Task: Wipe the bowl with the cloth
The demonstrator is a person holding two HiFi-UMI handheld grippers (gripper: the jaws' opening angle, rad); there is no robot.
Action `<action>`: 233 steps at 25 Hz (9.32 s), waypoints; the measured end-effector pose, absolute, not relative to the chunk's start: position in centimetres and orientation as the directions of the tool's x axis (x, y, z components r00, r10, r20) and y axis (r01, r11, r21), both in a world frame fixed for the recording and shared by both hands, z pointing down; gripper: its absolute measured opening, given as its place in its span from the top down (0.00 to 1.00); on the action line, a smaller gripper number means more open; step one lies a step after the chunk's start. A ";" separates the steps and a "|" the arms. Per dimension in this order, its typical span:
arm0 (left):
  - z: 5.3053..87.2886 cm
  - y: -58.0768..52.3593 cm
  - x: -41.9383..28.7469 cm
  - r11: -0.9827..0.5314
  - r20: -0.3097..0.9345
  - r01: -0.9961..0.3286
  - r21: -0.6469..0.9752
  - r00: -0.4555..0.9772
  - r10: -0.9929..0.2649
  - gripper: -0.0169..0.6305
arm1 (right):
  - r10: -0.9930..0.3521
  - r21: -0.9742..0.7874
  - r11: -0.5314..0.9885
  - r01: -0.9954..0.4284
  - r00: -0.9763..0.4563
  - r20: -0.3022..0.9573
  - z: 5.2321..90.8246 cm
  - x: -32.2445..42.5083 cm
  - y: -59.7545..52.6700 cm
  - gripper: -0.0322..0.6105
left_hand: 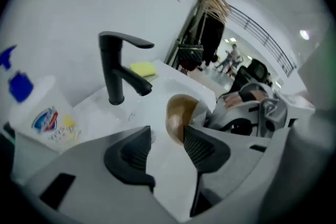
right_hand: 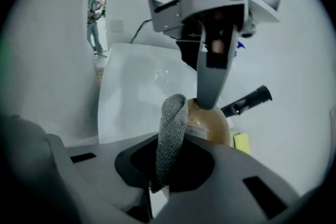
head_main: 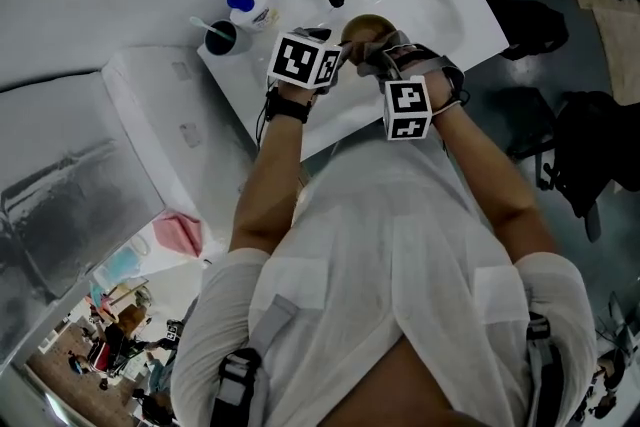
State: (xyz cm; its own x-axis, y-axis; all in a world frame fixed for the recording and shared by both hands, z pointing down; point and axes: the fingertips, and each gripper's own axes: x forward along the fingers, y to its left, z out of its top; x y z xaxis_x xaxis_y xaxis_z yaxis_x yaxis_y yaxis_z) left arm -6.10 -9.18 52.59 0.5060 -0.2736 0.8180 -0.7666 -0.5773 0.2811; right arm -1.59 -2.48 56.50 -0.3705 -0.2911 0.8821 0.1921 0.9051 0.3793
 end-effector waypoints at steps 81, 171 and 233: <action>52.3 -5.8 -4.3 -0.862 0.929 -0.506 0.025 0.330 -0.166 0.95 | -0.193 0.196 0.980 -0.040 -0.440 0.877 53.2 -4.5 -5.5 0.86; 56.7 -9.3 -10.2 -0.415 0.882 -0.905 0.092 0.268 -0.388 0.95 | -0.314 -0.469 0.598 -0.649 -0.729 0.609 52.4 0.4 -10.2 0.87; 27.0 -2.3 -18.9 -0.594 -0.185 -0.794 0.125 0.570 -0.801 0.96 | -0.723 -0.110 0.691 -0.715 -0.685 -0.086 26.9 3.1 -5.0 0.88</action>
